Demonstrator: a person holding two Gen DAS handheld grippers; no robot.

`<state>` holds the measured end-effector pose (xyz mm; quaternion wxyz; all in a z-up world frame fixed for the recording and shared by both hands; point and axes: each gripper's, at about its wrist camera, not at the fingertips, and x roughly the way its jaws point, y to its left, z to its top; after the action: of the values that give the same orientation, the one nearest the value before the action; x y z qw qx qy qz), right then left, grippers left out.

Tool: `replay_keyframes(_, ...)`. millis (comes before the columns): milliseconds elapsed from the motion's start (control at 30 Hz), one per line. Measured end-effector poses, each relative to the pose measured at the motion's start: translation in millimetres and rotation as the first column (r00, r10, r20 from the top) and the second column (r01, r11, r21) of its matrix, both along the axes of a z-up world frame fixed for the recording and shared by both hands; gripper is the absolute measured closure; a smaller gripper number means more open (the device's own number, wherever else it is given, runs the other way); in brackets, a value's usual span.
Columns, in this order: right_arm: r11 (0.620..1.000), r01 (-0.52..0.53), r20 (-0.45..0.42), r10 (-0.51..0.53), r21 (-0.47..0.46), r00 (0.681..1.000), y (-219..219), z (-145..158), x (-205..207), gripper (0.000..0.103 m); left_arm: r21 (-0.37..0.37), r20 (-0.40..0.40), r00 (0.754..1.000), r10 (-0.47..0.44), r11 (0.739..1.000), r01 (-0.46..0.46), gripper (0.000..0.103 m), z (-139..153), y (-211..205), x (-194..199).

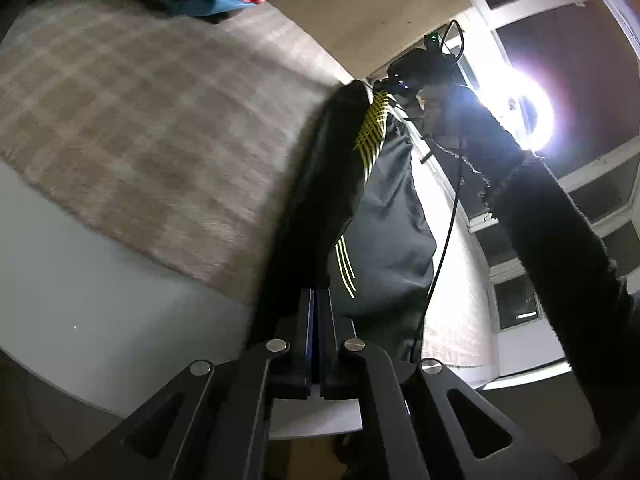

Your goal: Fold clothes

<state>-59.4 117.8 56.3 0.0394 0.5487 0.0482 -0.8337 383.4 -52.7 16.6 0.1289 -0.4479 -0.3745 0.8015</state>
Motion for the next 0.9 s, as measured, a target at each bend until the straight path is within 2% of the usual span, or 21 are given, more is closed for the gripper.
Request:
replay_keyframes(200, 1.0, 0.007, 0.018, -0.007, 0.017, 1.0, -18, -13, -14, 0.097, -0.028, 0.015, 1.0, -0.014, 1.0, 0.014, 0.102, 1, -5, 0)
replay_keyframes(267, 0.999, -0.035, 0.074, 0.033, 0.027, 0.997, -27, -25, -20, 0.093, -0.037, 0.02, 1.0, -0.018, 0.999, 0.019, 0.102, 1, -7, 0)
replay_keyframes(333, 0.998, -0.053, 0.068, 0.05, 0.042, 0.996, -31, -23, -20, 0.088, -0.046, 0.025, 0.999, -0.023, 0.999, 0.024, 0.102, 1, -9, 0)
replay_keyframes(400, 0.996, -0.074, 0.03, 0.075, -0.042, 0.997, -24, -8, -12, 0.083, -0.055, 0.03, 0.999, -0.027, 0.998, 0.029, 0.102, 2, -11, 0)
replay_keyframes(433, 0.993, -0.072, 0.002, 0.073, -0.092, 0.997, -15, 5, -3, 0.082, -0.06, 0.032, 0.999, -0.03, 0.998, 0.032, 0.097, 2, -12, 0)
replay_keyframes(467, 0.987, -0.07, -0.027, 0.067, -0.142, 0.997, -4, 18, 6, 0.077, -0.067, 0.03, 0.999, -0.033, 0.997, 0.035, 0.089, 4, -13, 0)
replay_keyframes(533, 0.971, -0.056, -0.05, 0.046, -0.231, 0.998, 26, 38, 37, 0.073, -0.095, 0.009, 0.999, -0.047, 0.994, 0.047, 0.084, 14, -20, -4)
replay_keyframes(600, 0.953, -0.05, -0.056, 0.034, -0.298, 0.998, 60, 52, 75, 0.073, -0.122, -0.012, 0.998, -0.061, 0.991, 0.059, 0.084, 25, -26, -8)
replay_keyframes(633, 0.958, -0.038, -0.064, 0.021, -0.286, 0.998, 82, 54, 102, 0.073, -0.136, -0.023, 0.997, -0.068, 0.989, 0.064, 0.082, 30, -29, -10)
replay_keyframes(733, 0.975, 0.047, -0.059, -0.061, -0.218, 0.996, 138, 43, 181, 0.073, -0.208, -0.08, 0.989, -0.123, 0.973, 0.104, 0.071, 51, -26, -31)
replay_keyframes(833, 0.971, 0.118, 0.039, -0.112, -0.209, 0.993, 169, 9, 233, 0.073, -0.24, -0.105, 0.969, -0.222, 0.952, 0.192, 0.061, 59, -10, -63)
replay_keyframes(900, 0.965, 0.152, 0.083, -0.137, -0.216, 0.987, 175, -9, 252, 0.073, -0.292, -0.083, 0.955, -0.286, 0.923, 0.252, 0.061, 55, 6, -84)
